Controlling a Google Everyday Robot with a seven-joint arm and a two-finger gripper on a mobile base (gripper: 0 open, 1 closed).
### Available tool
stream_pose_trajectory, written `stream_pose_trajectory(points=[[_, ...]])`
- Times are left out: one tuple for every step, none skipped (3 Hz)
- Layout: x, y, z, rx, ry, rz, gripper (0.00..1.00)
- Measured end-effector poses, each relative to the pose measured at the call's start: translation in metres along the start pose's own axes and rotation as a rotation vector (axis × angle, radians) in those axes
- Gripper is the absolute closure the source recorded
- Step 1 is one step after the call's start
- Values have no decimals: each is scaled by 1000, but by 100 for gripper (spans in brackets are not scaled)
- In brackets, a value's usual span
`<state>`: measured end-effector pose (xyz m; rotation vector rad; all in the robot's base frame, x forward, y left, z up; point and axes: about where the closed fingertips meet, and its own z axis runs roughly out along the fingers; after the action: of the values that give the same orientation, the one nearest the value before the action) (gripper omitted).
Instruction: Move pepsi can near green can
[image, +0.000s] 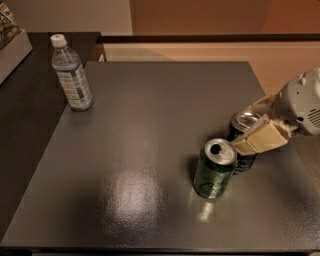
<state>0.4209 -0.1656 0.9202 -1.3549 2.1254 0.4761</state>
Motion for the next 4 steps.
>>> stream_pose_trajectory(points=[[6,6,3,6,-19,15,59],[11,10,4,11,-34,27,36],[16,13,5,14,-41,33,13],[19,14,4,23,-38,38,0]])
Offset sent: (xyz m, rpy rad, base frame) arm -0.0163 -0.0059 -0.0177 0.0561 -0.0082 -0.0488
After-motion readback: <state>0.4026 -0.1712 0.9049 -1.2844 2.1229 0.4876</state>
